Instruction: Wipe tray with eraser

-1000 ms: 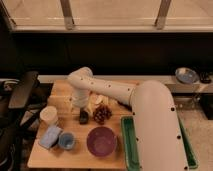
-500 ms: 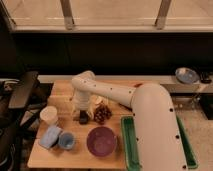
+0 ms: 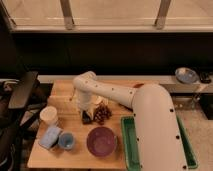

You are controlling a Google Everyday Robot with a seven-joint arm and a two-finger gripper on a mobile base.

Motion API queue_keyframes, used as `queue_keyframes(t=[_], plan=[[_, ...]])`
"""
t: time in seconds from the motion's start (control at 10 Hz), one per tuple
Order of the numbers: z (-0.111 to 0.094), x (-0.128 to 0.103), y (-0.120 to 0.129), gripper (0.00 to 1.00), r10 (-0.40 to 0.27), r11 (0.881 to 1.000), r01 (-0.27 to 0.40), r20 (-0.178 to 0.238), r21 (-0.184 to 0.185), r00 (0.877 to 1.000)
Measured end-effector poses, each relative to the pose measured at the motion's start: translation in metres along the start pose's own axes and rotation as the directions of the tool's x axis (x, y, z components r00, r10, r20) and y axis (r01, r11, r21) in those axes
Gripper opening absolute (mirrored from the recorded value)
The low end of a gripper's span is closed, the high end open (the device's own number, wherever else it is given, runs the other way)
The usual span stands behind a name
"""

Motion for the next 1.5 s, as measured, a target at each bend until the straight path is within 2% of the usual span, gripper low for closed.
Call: queue_keyframes(t=[0.1, 0.2, 0.6, 0.7, 1.0, 1.1, 1.2, 1.5], plan=[[-0.001, 0.000, 0.000, 0.05, -0.001, 1.000, 0.001, 0.001, 0.000, 1.000], [-0.001, 0.000, 0.000, 0.02, -0.001, 1.000, 0.001, 0.001, 0.000, 1.000], [-0.007, 0.001, -0.003, 0.02, -0.004, 1.000, 0.004, -0.016, -0.003, 1.000], [-0.018, 0.004, -0.004, 0.02, 0.001, 1.000, -0.001, -0.038, -0.008, 0.999], [-0.080, 0.009, -0.013, 0.02, 0.022, 0.999, -0.025, -0.121, -0.020, 0.992], [-0.105, 0.008, -0.015, 0.02, 0.036, 0.999, -0.040, -0.158, -0.017, 0.987], [-0.120, 0.008, -0.015, 0.02, 0.049, 0.999, -0.052, -0.182, -0.010, 0.982], [-0.154, 0.002, 0.013, 0.02, 0.119, 0.993, -0.116, -0.221, 0.025, 0.968]])
